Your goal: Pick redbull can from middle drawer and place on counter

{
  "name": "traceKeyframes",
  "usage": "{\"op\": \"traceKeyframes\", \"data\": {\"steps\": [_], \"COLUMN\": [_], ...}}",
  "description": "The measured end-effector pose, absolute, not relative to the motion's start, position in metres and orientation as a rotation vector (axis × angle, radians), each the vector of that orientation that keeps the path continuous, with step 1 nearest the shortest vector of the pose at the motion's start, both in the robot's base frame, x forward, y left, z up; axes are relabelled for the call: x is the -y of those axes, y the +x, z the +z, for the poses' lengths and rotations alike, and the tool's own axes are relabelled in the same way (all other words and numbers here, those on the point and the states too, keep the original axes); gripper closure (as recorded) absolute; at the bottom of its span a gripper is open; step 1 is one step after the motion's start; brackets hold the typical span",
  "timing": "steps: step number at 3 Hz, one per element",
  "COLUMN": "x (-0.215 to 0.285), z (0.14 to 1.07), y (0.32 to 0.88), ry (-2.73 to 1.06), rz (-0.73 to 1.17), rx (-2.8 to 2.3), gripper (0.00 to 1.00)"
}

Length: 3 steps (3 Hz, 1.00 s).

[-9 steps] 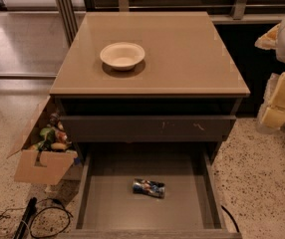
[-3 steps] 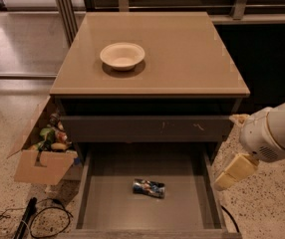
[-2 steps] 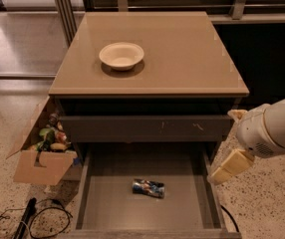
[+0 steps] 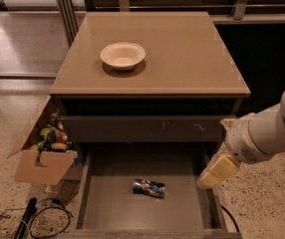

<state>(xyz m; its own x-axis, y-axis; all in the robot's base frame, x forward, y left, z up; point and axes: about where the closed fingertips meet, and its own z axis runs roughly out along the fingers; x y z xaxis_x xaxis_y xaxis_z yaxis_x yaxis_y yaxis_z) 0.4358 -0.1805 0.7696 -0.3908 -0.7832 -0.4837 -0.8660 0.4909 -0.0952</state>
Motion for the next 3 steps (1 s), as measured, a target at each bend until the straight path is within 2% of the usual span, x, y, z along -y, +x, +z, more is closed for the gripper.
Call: {"op": "traceKeyframes", "data": {"steps": [3], "x": [0.125], "z": [0.613], "y": [0.456], "ry": [-1.195], "rz": [0.414], "rx": [-2.333], "gripper": [0.0]}}
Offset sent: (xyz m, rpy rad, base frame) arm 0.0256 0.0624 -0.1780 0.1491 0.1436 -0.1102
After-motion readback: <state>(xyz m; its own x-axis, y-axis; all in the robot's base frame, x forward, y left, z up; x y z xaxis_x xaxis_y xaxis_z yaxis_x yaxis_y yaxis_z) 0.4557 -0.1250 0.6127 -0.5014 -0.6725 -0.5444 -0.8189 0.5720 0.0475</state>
